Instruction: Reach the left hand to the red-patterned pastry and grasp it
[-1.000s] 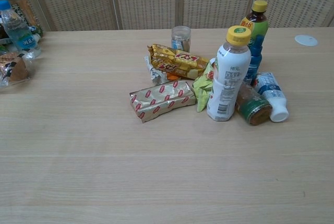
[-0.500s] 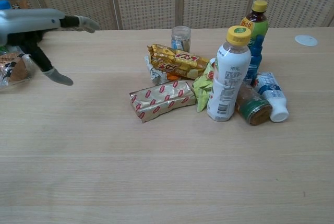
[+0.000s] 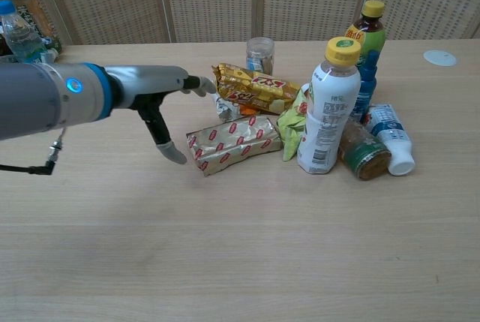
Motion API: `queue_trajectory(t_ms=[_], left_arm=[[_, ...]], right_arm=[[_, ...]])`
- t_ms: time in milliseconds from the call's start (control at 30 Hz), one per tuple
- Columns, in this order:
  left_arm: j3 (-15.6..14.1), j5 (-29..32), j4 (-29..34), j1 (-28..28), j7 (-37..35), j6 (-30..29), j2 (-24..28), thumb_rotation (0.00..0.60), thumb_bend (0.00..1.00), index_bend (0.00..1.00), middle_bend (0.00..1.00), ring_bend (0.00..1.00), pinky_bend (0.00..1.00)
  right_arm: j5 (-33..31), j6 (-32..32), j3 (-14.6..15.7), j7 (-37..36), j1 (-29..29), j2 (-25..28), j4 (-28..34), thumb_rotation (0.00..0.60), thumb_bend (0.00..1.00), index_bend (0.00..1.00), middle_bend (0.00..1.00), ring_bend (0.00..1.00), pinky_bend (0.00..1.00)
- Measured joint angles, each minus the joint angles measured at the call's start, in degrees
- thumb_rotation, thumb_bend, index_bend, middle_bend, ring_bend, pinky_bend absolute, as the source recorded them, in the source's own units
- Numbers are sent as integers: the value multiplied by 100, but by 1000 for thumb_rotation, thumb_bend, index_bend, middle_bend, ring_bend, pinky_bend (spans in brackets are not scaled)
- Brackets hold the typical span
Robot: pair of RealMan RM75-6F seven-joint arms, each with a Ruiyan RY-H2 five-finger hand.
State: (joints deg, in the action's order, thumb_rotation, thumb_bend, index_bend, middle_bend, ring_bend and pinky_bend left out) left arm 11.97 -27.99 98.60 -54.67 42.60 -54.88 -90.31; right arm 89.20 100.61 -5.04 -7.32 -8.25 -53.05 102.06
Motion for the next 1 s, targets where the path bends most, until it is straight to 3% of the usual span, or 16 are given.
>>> queue_trajectory(t_ms=[233,433,1000], left_arm=[[185,884,-840,-636,401,-314,-911,600,0,0,0,0,0],[271,1109,-1453,-834,472,-520,-1433,600,0,0,0,0,0],[380,1025,-2192,-754,318,-541,-1916,600,0,1,0,0,0]], right_arm=[[-22,18,-6,-224,-15,63,-10,600,0,0,0,0,0],[-92,31,-30,-465,-34,137,-38,600,0,0,0,0,0],[-108,-12,-21,-495,-22,143,-37,600,0,0,0,0,0]])
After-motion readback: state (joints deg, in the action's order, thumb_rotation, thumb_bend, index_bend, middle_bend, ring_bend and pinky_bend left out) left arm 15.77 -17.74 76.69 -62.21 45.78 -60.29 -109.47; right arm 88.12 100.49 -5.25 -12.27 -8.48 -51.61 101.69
